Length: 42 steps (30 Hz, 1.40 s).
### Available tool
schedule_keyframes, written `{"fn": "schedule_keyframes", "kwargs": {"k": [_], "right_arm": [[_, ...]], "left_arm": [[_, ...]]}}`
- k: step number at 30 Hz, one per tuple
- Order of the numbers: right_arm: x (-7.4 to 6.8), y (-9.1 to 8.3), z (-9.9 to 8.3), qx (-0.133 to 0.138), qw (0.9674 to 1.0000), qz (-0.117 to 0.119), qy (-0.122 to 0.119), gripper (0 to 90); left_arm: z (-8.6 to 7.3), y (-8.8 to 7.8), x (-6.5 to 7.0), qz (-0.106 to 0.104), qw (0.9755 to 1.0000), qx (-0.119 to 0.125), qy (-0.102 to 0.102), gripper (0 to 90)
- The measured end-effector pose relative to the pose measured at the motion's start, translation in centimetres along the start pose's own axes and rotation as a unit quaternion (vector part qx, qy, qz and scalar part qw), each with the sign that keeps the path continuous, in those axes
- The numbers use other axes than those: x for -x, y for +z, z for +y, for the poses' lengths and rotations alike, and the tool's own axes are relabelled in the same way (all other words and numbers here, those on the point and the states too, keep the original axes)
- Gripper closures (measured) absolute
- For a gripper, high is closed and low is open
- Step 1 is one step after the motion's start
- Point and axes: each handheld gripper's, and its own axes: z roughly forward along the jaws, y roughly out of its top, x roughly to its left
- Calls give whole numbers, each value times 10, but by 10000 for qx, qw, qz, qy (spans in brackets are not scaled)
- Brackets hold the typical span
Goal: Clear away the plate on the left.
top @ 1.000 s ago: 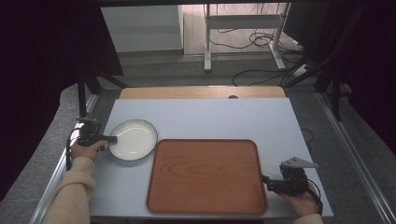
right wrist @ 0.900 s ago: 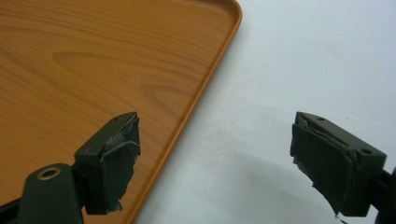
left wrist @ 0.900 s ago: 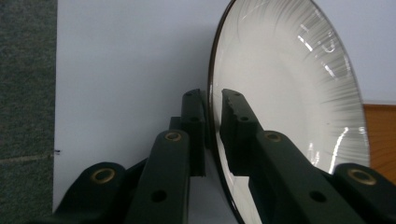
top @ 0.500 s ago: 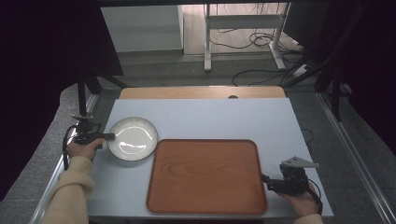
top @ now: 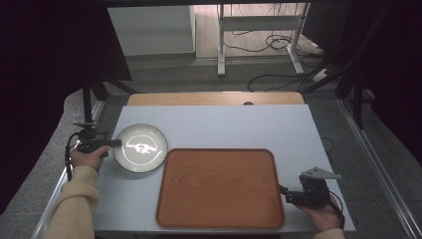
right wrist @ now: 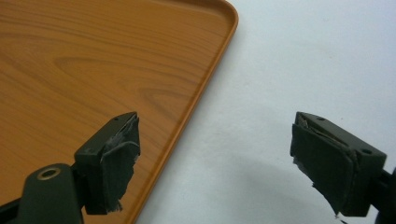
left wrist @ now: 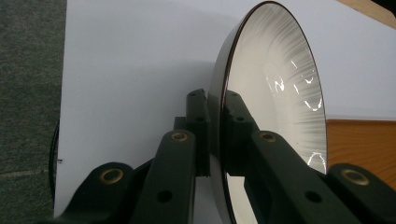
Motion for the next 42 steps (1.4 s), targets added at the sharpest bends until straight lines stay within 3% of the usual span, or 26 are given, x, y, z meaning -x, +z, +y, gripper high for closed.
{"fn": "schedule_keyframes", "kwargs": {"k": [5,17,24,34,42], "right_arm": [[0,0,0,-2,10000,-3,-8,166],[0,0,0,-12,10000,-6,-15,166],[0,1,0,-14,10000,8,-30,166],[0,1,0,-24,10000,-3,-32,166],[0,1,0,-19,10000,-13,-27,166]], "left_arm": [[-1,-3,3,88,9998,164,61,834],[-1,-13,4,19,9995,318,78,817],[-3,-26,4,-152,9984,543,52,814],[-7,-43,18,-394,9955,825,241,810],[-12,-43,28,-389,9947,875,377,814]]}}
